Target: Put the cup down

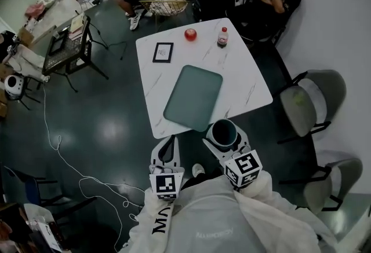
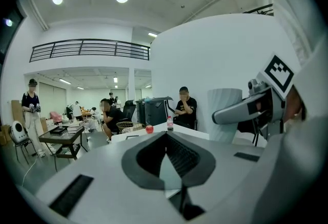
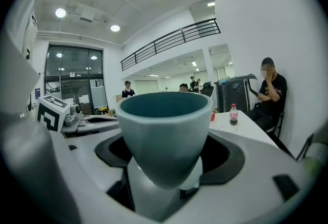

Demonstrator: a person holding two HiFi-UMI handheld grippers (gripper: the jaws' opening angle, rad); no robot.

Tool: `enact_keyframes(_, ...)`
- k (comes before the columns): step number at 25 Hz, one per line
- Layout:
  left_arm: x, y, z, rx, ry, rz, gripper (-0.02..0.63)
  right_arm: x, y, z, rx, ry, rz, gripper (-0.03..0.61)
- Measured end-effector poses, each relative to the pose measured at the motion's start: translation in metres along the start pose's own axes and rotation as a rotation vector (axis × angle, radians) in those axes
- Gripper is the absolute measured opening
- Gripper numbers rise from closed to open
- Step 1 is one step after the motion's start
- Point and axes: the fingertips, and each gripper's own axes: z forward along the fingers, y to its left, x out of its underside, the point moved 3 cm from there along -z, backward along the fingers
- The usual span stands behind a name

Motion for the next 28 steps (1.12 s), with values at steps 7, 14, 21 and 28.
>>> enact_keyframes(7,-0.004,0.002,0.006,0.021,-0.014,-0.009,0.011,-0.009,-0.002,0.003,0.022,-0.003,-0.011,0.376)
enact_keyframes(14,-0.009,0.011,0.018,0.006,-0.022,-0.011,0.011,-0.016,-0.009,0.013,0.018,-0.009,-0.013,0.377)
enact_keyframes(21,-0.010,0.019,0.040,-0.007,-0.011,-0.013,0.011,-0.024,-0.027,0.036,0.006,-0.019,-0.003,0.377)
enact_keyframes(28,-0.012,0.028,0.075,-0.022,0.015,-0.013,0.011,-0.031,-0.051,0.066,-0.023,-0.012,0.030,0.377)
